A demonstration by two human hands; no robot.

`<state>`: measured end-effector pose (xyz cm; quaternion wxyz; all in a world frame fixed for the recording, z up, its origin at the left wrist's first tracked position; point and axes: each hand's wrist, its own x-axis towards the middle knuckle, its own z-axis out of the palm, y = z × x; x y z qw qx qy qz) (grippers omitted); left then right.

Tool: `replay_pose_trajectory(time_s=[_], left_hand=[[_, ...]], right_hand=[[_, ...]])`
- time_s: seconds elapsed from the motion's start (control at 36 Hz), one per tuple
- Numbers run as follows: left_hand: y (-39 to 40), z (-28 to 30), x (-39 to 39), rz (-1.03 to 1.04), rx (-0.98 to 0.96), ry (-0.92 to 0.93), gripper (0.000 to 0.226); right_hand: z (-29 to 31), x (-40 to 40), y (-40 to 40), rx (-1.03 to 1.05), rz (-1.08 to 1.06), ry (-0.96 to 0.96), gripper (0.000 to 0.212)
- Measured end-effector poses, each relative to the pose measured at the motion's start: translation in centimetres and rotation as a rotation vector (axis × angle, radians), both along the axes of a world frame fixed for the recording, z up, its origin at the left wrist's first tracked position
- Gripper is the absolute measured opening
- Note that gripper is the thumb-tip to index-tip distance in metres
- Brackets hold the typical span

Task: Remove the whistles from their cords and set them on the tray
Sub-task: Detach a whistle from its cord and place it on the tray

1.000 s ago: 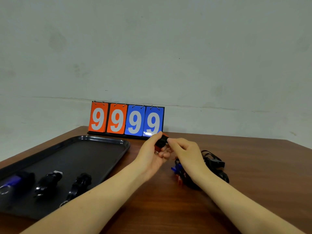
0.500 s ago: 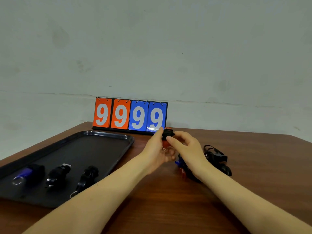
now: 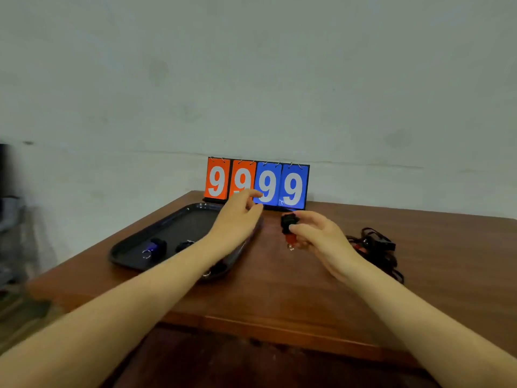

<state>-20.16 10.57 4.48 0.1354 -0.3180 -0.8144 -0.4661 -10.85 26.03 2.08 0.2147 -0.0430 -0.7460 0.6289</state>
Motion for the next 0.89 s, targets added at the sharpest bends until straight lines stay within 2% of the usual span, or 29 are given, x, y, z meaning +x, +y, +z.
replay_pose_trajectory(time_s=[0.11, 0.28, 0.36, 0.42, 0.47, 0.53, 0.67, 0.89], left_hand=[[-7.1, -0.5, -1.1, 0.180, -0.133, 0.092, 0.028], [-15.8, -2.3, -4.7, 0.382, -0.084, 0.034, 0.025], [-18.8, -3.9, -6.9, 0.475, -0.078, -0.035, 0.024], [-20.0, -5.3, -8.4, 0.518, -0.147, -0.106, 0.028], [-20.4, -6.3, -9.2, 0.508, -0.236, -0.188, 0.034], [-20.7, -6.8, -9.6, 0.490, -0.240, -0.243, 0.038], [-20.7, -6.5, -10.8, 0.447, -0.264, -0.244, 0.040], [-21.3, -7.0, -12.2, 0.505, -0.151, -0.284, 0.038]], right_hand=[[-0.3, 1.1, -3.2, 0.064, 0.083, -0.046, 0.030], [-0.3, 0.4, -6.6, -0.037, 0.143, -0.049, 0.026], [0.2, -1.3, -8.4, -0.023, 0.105, -0.066, 0.028], [0.6, -2.4, -9.6, 0.030, 0.088, -0.072, 0.023], [0.9, -3.7, -10.7, 0.082, 0.070, -0.084, 0.016], [1.2, -5.6, -12.0, 0.141, 0.054, -0.113, 0.015], [1.9, -10.7, -14.3, 0.235, 0.016, -0.177, 0.017], [0.9, -18.4, -16.7, 0.264, 0.002, -0.414, 0.010]])
